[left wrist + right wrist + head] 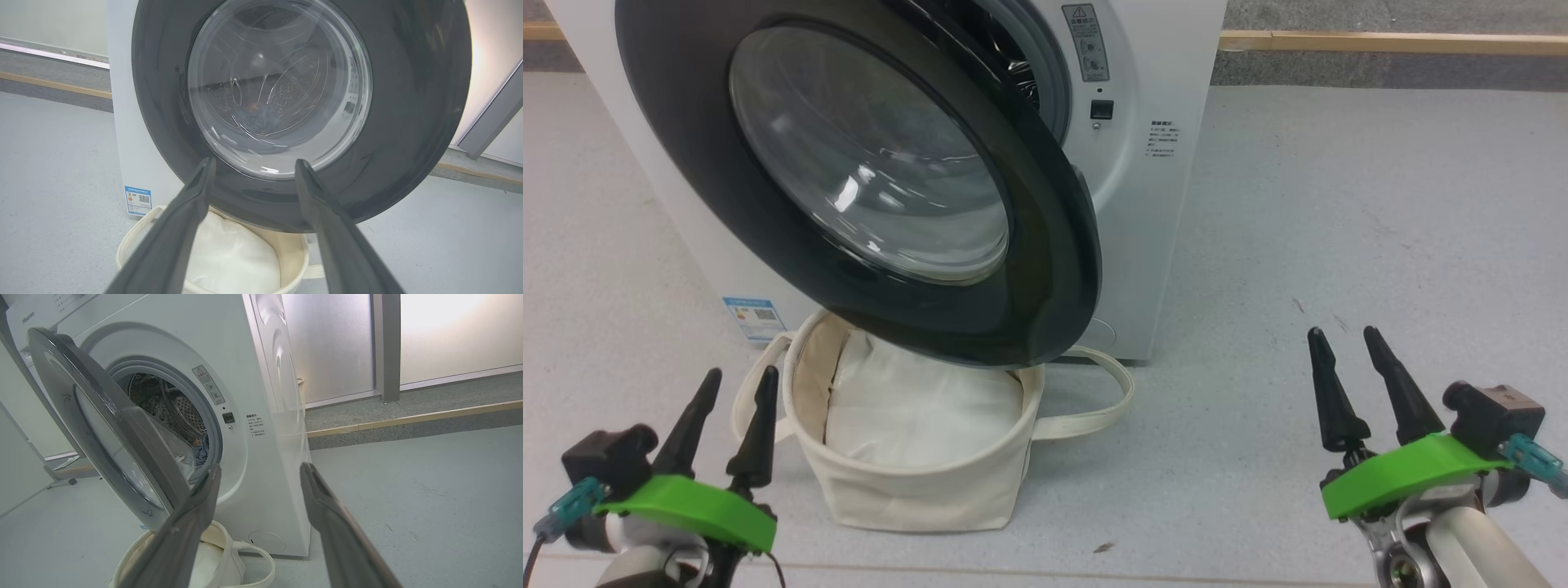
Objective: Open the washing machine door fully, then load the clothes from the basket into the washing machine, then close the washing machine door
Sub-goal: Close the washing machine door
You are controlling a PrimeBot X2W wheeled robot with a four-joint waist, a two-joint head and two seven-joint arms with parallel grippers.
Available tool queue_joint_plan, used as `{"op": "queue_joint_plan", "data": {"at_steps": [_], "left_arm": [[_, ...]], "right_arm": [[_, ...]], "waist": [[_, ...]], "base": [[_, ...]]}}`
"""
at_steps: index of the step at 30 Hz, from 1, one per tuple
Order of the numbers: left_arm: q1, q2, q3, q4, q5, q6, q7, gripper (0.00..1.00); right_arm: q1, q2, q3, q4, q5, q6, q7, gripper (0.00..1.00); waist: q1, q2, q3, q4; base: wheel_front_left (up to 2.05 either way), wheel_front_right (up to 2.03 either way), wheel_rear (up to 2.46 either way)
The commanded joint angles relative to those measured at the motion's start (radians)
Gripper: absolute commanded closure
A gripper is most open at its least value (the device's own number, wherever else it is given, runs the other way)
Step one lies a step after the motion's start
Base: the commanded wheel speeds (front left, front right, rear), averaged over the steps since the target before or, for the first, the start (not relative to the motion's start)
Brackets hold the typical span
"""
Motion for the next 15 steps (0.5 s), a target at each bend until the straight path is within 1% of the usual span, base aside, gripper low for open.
{"op": "queue_joint_plan", "data": {"at_steps": [1, 11, 12, 13, 14, 15], "left_arm": [[-0.019, 0.032, 0.051, -0.031, 0.0, -0.006, -0.012, 0.0], [-0.003, 0.026, 0.071, -0.039, 0.003, -0.006, -0.012, 0.0], [-0.002, 0.025, 0.073, -0.04, 0.002, -0.006, -0.012, 0.0], [-0.001, 0.025, 0.074, -0.04, 0.002, -0.006, -0.012, 0.0], [-0.001, 0.026, 0.074, -0.04, 0.003, -0.006, -0.012, 0.0], [-0.001, 0.026, 0.075, -0.042, 0.004, -0.006, -0.012, 0.0]], "right_arm": [[-0.016, -0.014, 0.016, -0.033, -0.006, 0.001, -0.008, 0.0], [-0.011, -0.024, 0.027, -0.03, 0.006, 0.001, -0.008, 0.0], [-0.012, -0.025, 0.027, -0.03, 0.006, 0.001, -0.008, 0.01], [-0.013, -0.025, 0.026, -0.03, 0.006, 0.001, -0.008, 0.34], [-0.015, -0.026, 0.026, -0.032, 0.005, 0.001, -0.008, 0.82], [-0.018, -0.026, 0.026, -0.035, 0.003, 0.001, -0.008, 1.0]], "waist": [[0.0, -0.0001, -0.001, -0.001], [0.0, -0.0001, -0.007, 0.015], [0.0, -0.0001, -0.009, 0.019], [0.0, -0.0001, -0.01, 0.023], [0.0, -0.0001, -0.011, 0.026], [0.0, -0.0001, -0.012, 0.031]], "base": [[0.0, 0.0, 0.0], [0.0, 0.0, 0.0], [0.0, 0.0, 0.0], [0.0, 0.0, 0.0], [0.0, 0.0, 0.0], [0.0, 0.0, 0.0]]}}
